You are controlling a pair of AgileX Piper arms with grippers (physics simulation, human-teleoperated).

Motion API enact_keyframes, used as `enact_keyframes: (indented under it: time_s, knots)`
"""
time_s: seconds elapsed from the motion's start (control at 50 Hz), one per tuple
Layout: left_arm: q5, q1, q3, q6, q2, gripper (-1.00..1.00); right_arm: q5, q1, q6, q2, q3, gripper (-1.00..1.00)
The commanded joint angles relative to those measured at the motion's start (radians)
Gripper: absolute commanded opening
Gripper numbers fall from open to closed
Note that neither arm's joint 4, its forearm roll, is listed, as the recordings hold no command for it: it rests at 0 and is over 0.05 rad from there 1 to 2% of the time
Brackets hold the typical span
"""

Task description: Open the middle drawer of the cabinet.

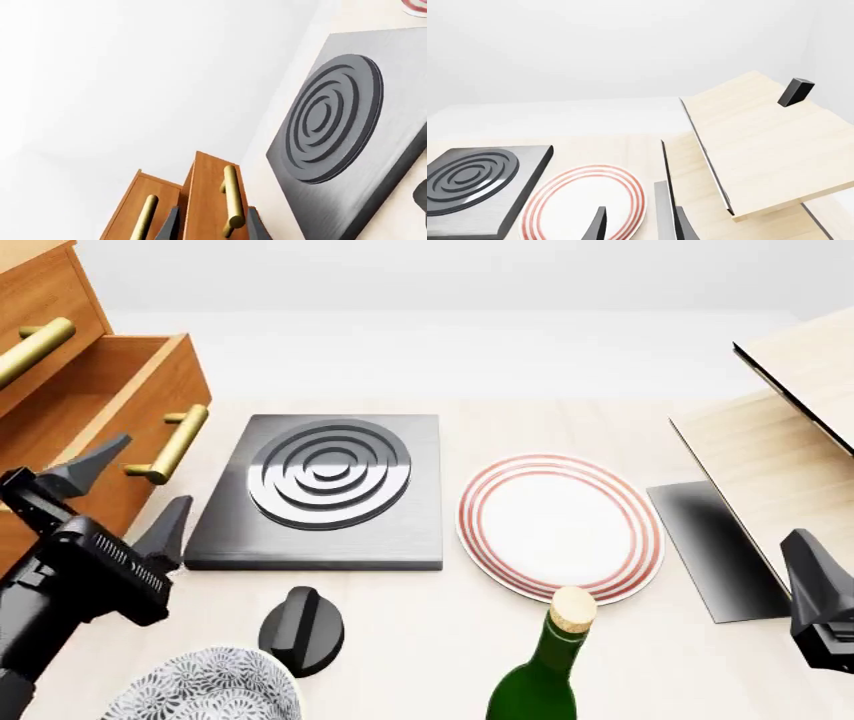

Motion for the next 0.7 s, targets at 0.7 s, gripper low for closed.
enact_keyframes:
  time_s: [0.7]
  knots:
    - [1.431, -0.023, -0.536, -0.708, -0.989, 1.00, 0.000, 0.000, 0.000, 0.000, 0.000, 1.00]
